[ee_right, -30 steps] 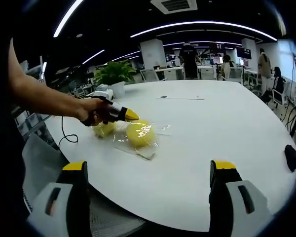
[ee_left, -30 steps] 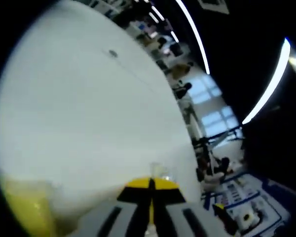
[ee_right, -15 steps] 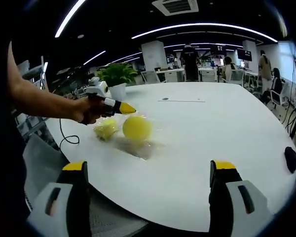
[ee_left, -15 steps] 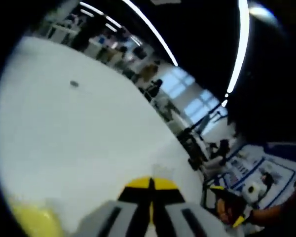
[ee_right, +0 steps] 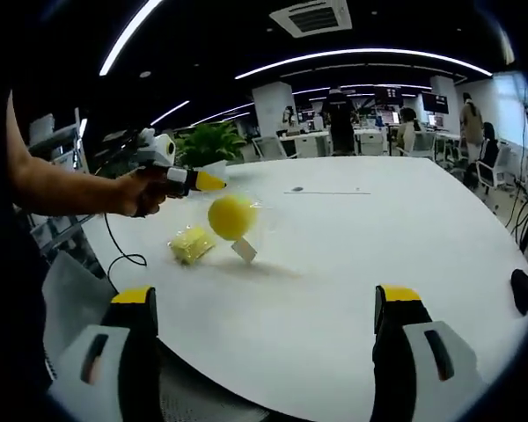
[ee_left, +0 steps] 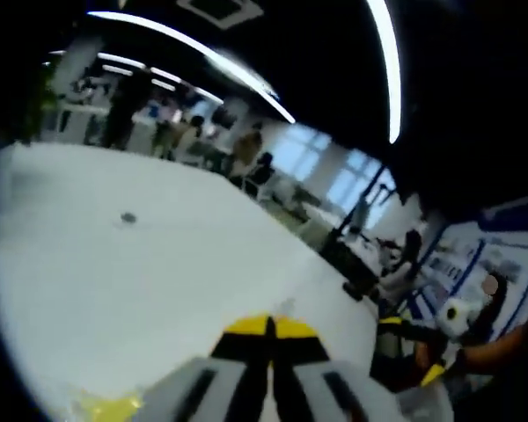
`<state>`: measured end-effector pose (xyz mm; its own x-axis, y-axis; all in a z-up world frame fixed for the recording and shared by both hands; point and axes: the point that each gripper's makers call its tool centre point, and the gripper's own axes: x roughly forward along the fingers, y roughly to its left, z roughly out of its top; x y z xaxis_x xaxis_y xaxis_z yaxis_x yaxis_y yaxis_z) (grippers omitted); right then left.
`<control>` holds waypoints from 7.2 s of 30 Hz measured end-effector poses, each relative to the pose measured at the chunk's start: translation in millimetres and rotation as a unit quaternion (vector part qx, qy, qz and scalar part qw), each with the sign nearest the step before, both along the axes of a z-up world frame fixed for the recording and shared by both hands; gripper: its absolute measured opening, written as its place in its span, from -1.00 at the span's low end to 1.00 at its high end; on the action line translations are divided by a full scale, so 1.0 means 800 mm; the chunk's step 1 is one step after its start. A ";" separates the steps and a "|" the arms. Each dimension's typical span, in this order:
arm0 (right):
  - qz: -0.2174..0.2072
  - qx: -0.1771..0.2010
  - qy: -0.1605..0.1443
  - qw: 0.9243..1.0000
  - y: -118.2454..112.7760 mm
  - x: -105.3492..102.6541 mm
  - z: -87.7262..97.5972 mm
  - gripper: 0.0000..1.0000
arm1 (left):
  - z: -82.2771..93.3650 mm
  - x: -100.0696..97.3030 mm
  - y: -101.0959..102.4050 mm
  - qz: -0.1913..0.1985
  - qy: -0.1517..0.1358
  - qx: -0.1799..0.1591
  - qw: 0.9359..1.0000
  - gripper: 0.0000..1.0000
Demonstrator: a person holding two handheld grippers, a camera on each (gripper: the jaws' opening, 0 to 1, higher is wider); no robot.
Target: Compare the silicone blocks by pressing each to a similar depth, holding the contact briefly, and releasing to observe deformation and rebound differences across the visible hardness samples.
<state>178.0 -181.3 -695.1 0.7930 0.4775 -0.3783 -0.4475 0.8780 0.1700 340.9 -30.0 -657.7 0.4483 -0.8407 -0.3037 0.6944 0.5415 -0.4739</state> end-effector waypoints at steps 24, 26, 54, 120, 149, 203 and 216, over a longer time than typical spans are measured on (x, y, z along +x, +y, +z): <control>0.028 0.014 -0.046 0.998 0.021 0.031 0.057 0.93 | 0.121 -0.025 0.086 0.019 -0.093 -0.030 0.995 -1.00; 0.036 0.019 -0.049 0.998 0.026 0.037 0.064 0.93 | 0.124 -0.032 0.090 0.016 -0.092 -0.031 0.995 -1.00; 0.297 0.132 -0.059 0.944 0.184 0.060 0.146 0.73 | 0.183 -0.145 0.098 -0.063 -0.121 -0.066 0.988 -1.00; 0.389 0.156 -0.002 0.908 0.267 0.026 0.168 -0.90 | 0.199 -0.157 0.096 -0.071 -0.159 -0.135 0.975 -0.95; 0.396 0.144 0.000 0.907 0.268 0.028 0.162 -0.86 | 0.194 -0.157 0.095 -0.073 -0.172 -0.123 0.975 -0.99; 0.228 0.107 -0.087 0.964 0.173 0.076 0.146 0.93 | 0.195 -0.141 0.038 -0.094 -0.121 -0.109 0.982 -1.00; 0.132 0.104 -0.073 0.983 0.076 0.072 0.125 0.93 | 0.181 -0.112 -0.020 -0.107 -0.095 -0.141 0.980 -1.00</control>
